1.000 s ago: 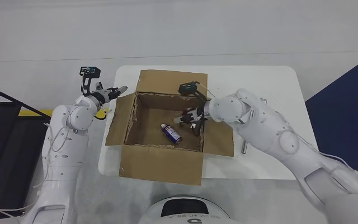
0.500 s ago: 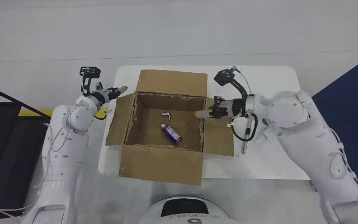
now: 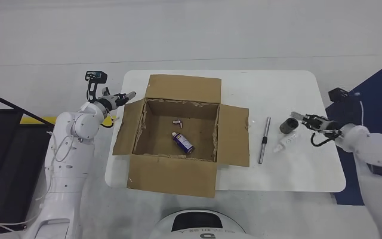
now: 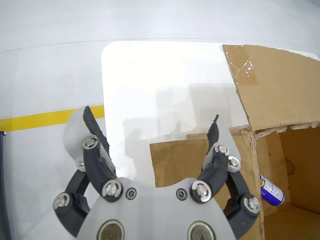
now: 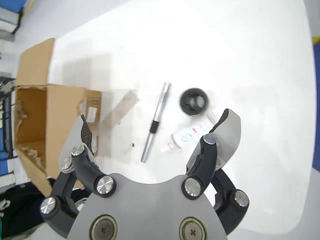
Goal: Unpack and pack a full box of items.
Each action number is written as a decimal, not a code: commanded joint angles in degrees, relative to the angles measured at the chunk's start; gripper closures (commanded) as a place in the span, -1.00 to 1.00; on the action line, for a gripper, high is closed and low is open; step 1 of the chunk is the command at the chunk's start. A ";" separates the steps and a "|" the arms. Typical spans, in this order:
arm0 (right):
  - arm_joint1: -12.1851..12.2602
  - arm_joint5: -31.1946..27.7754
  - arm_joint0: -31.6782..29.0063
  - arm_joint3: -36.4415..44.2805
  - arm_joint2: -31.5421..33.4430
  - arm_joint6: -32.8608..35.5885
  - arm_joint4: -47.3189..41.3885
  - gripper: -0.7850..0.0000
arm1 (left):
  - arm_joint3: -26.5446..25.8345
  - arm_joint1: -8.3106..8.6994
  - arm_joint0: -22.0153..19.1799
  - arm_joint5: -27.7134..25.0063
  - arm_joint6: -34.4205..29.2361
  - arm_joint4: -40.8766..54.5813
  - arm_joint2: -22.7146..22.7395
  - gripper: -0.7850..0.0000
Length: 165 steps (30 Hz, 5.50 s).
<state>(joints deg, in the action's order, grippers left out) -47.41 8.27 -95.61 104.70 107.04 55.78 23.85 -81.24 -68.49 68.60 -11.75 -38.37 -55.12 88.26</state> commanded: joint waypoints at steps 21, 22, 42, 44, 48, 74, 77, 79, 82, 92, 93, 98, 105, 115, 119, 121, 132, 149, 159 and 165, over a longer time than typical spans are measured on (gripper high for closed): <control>0.07 12.62 15.49 -16.11 -21.57 21.05 19.12 -1.00 | 0.00 0.00 0.00 0.00 0.00 0.00 0.00 -1.00; -0.05 12.83 16.15 -16.66 -22.30 20.78 19.46 -1.00 | 0.00 0.00 0.00 0.00 0.00 0.00 0.00 -1.00; -1.58 12.20 23.46 -27.41 -27.33 18.81 16.97 0.07 | 0.00 0.00 0.00 0.00 0.00 0.00 0.00 -1.00; -1.48 12.20 23.25 -27.72 -26.67 18.97 16.68 0.28 | 0.00 0.00 0.00 0.00 0.00 0.00 0.00 -1.00; -1.22 11.94 22.42 -27.85 -25.07 19.16 16.13 0.65 | 0.00 0.00 0.00 0.00 0.00 0.00 0.00 -1.00; -0.35 12.44 16.17 -18.91 -17.65 15.70 14.38 0.61 | 0.00 0.00 0.00 0.00 0.00 0.00 0.00 -1.00; -0.50 12.71 17.65 -20.95 -18.80 15.97 14.83 0.51 | 0.00 0.00 0.00 0.00 0.00 0.00 0.00 -1.00; -0.63 12.63 18.68 -22.01 -19.79 16.21 15.11 0.47 | 0.00 0.00 0.00 0.00 0.00 0.00 0.00 -1.00; -0.76 12.77 19.70 -22.76 -20.63 16.41 15.32 0.44 | 0.00 0.00 0.00 0.00 0.00 0.00 0.00 -1.00; -1.03 13.14 22.76 -24.86 -23.02 18.42 16.79 0.36 | 0.00 0.00 0.00 0.00 0.00 0.00 0.00 -1.00; -1.08 13.12 23.15 -25.26 -23.38 18.62 16.86 0.33 | 0.00 0.00 0.00 0.00 0.00 0.00 0.00 -1.00; -1.44 12.95 25.59 -28.04 -25.27 19.41 17.13 0.28 | 0.00 0.00 0.00 0.00 0.00 0.00 0.00 -1.00; -1.51 12.34 27.05 -30.28 -25.16 20.25 16.14 1.00 | 0.00 0.00 0.00 0.00 0.00 0.00 0.00 -1.00; -0.01 6.55 19.00 -25.27 -10.16 15.85 4.29 1.00 | 0.00 0.00 0.00 0.00 0.00 0.00 0.00 -1.00; 0.01 -1.14 10.66 -17.89 0.20 11.85 -7.79 1.00 | 0.00 0.00 0.00 0.00 0.00 0.00 0.00 -1.00; -0.31 -5.73 6.27 -13.24 4.04 10.67 -14.10 1.00 | 0.00 0.00 0.00 0.00 0.00 0.00 0.00 -1.00; -1.15 -13.59 7.16 8.84 -9.51 13.72 -22.25 1.00 | 0.00 0.00 0.00 0.00 0.00 0.00 0.00 -1.00; -9.38 9.17 41.43 2.14 -62.41 7.08 0.34 1.00 | 0.00 0.00 0.00 0.00 0.00 0.00 0.00 -1.00; -15.88 20.32 50.28 -2.39 -76.38 5.09 9.59 -0.60 | 0.00 0.00 0.00 0.00 0.00 0.00 0.00 -1.00; -15.76 22.03 48.65 2.67 -74.25 3.40 11.30 -1.00 | 0.00 0.00 0.00 0.00 0.00 0.00 0.00 -1.00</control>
<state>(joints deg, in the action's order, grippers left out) -63.42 30.09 -46.45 106.30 32.12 59.27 34.71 -81.24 -68.49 68.60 -11.75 -38.37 -55.12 88.26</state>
